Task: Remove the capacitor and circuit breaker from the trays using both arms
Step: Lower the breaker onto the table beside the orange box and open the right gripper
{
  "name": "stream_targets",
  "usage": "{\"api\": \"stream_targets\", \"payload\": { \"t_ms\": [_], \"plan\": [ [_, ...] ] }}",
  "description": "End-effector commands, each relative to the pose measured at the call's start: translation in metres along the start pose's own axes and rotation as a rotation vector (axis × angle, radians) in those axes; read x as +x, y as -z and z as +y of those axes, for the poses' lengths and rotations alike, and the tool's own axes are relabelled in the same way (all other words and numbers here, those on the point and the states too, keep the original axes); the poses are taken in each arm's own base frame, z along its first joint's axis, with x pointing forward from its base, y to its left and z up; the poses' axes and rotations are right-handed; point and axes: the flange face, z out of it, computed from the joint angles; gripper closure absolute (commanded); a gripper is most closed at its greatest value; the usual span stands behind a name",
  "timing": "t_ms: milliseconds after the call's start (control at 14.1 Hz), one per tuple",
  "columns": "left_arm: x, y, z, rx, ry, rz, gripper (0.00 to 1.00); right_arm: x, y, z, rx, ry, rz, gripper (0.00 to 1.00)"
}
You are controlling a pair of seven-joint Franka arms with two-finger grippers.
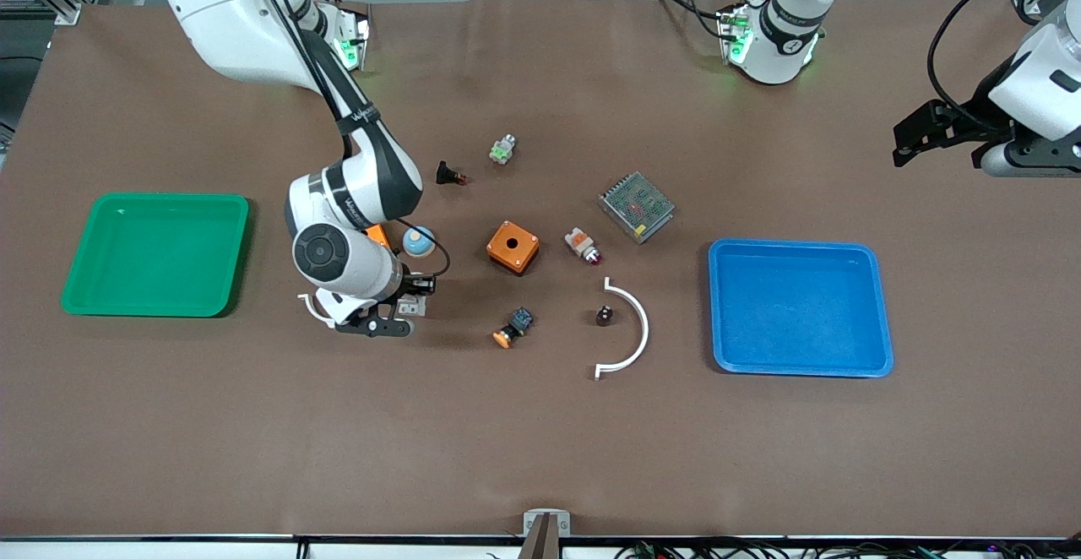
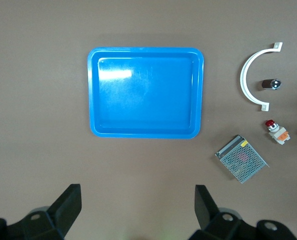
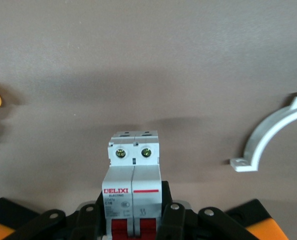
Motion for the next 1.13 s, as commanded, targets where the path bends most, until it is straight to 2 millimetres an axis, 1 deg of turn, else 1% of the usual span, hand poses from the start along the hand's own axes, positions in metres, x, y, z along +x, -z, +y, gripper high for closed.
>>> {"api": "stream_targets", "payload": {
  "t_ms": [0,284,355,426,496,567,638,709,780,851,922,993,1064],
  "plan": [
    [-0.012,0.009,0.000,0.008,0.013,0.006,0.00,-0.003,-0.018,-0.017,0.010,0.005,0.008,0.70],
    [-0.013,0.011,-0.001,0.008,0.015,0.004,0.00,-0.003,-0.028,-0.016,0.003,0.003,-0.002,0.70],
    [-0.012,0.009,-0.002,0.008,0.015,0.000,0.00,-0.003,-0.028,-0.016,0.002,0.003,-0.002,0.69],
    [-0.009,0.006,-0.002,0.008,0.015,-0.005,0.00,-0.003,-0.028,-0.015,0.000,0.003,-0.008,0.62],
    [-0.008,0.004,-0.001,0.009,0.013,-0.006,0.00,-0.004,-0.026,-0.014,-0.001,0.002,-0.012,0.24],
    [-0.006,0.001,-0.002,0.014,0.014,-0.010,0.00,-0.003,-0.025,-0.013,-0.004,0.003,-0.014,0.01],
    [-0.003,-0.003,-0.003,0.018,0.014,-0.014,0.00,-0.006,-0.017,-0.011,-0.010,0.005,-0.028,0.00],
    [-0.002,-0.002,-0.004,0.029,0.014,-0.007,0.00,-0.011,0.008,-0.007,-0.023,0.004,-0.055,0.00],
    [-0.001,-0.002,-0.005,0.038,0.014,-0.004,0.00,-0.017,0.038,-0.003,-0.026,0.007,-0.063,0.00],
    [-0.001,0.000,-0.004,0.038,0.011,0.001,0.00,-0.025,0.075,0.007,-0.027,0.005,-0.082,0.00],
    [-0.002,0.001,-0.002,0.038,0.010,0.003,0.00,-0.032,0.113,0.025,-0.028,-0.008,-0.105,0.00],
    [-0.001,0.001,-0.001,0.039,0.008,0.004,0.00,-0.044,0.147,0.041,-0.030,-0.021,-0.129,0.00],
    [-0.002,0.001,-0.001,0.039,0.007,0.004,0.00,-0.054,0.172,0.056,-0.030,-0.032,-0.145,0.00]
  ]
}}
